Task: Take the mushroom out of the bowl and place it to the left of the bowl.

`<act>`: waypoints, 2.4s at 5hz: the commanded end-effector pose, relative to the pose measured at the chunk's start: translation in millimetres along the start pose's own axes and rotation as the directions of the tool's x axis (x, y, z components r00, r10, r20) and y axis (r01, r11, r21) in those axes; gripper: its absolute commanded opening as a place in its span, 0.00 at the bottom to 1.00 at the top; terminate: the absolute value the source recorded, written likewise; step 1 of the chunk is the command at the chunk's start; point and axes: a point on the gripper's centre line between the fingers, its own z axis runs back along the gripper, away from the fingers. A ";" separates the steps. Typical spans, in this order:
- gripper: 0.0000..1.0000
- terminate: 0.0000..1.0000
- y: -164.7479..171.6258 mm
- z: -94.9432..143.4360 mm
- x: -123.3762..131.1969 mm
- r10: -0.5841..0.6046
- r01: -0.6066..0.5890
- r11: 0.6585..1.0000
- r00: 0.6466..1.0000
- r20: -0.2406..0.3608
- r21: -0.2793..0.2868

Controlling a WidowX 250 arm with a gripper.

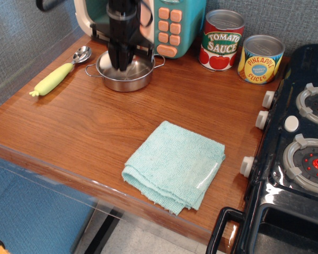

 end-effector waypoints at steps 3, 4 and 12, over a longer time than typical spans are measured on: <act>0.00 0.00 -111.1 110.8 -51.1 -0.170 0.191 0.974 0.972 0.163 -0.124; 0.00 0.00 -159.3 110.5 -65.3 -0.209 0.228 0.957 0.970 0.122 -0.178; 1.00 0.00 -133.7 104.4 -32.3 -0.036 0.057 0.984 0.992 0.125 -0.169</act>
